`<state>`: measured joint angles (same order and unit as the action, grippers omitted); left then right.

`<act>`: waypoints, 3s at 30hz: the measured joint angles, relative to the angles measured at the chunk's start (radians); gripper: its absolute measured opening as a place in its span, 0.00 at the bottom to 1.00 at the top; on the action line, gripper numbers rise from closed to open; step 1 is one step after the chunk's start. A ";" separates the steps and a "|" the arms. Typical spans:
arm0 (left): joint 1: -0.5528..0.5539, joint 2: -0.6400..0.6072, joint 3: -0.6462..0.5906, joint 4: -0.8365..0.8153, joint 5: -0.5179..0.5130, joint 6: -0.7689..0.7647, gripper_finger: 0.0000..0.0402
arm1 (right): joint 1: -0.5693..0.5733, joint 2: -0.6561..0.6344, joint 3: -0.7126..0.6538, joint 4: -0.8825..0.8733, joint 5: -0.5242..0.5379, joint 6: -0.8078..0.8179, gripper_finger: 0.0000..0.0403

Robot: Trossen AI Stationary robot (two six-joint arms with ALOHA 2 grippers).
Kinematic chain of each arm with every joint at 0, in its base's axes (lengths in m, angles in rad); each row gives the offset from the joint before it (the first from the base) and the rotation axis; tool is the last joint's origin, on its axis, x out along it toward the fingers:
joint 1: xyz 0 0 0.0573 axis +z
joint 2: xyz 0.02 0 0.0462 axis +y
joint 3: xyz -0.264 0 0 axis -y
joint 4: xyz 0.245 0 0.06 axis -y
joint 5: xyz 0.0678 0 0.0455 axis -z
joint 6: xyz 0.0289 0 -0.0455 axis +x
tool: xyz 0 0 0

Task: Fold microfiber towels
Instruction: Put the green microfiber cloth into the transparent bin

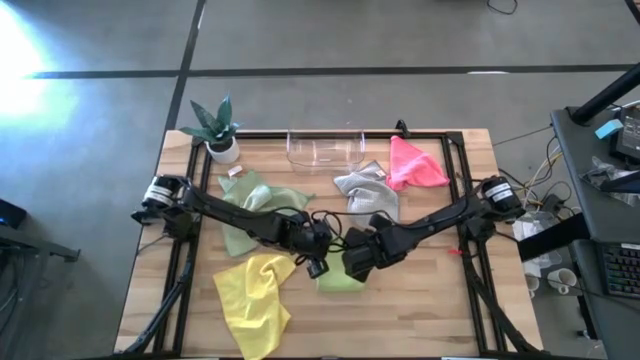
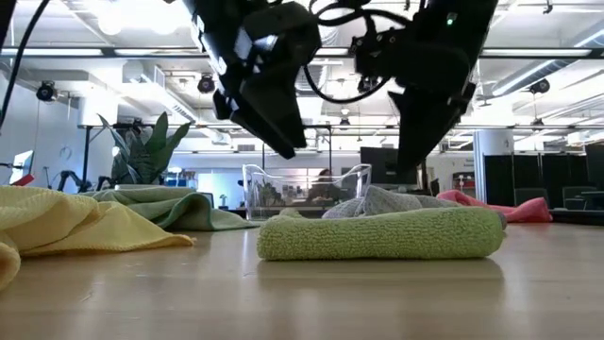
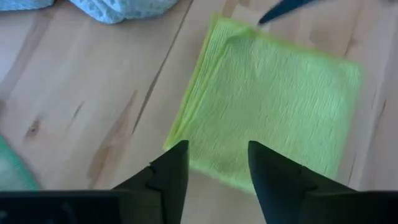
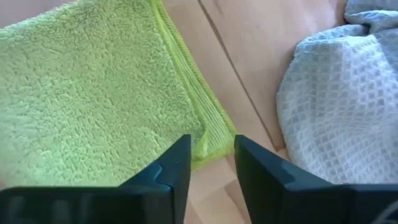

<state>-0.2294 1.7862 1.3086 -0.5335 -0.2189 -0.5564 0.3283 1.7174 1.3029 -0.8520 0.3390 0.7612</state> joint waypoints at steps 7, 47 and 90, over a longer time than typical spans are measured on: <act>-0.040 -0.072 0.008 -0.086 0.060 0.155 0.39 | 0.028 -0.116 0.000 -0.107 -0.028 -0.016 0.36; -0.261 0.217 -0.002 0.244 -0.105 0.309 0.39 | 0.273 0.025 -0.262 0.621 0.029 -0.434 0.46; -0.209 0.076 0.038 0.096 -0.071 0.277 0.00 | 0.210 0.044 0.013 0.189 0.002 -0.290 0.02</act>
<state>-0.4385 1.8618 1.3468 -0.4378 -0.2901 -0.2791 0.5385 1.7613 1.3159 -0.6631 0.3408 0.4710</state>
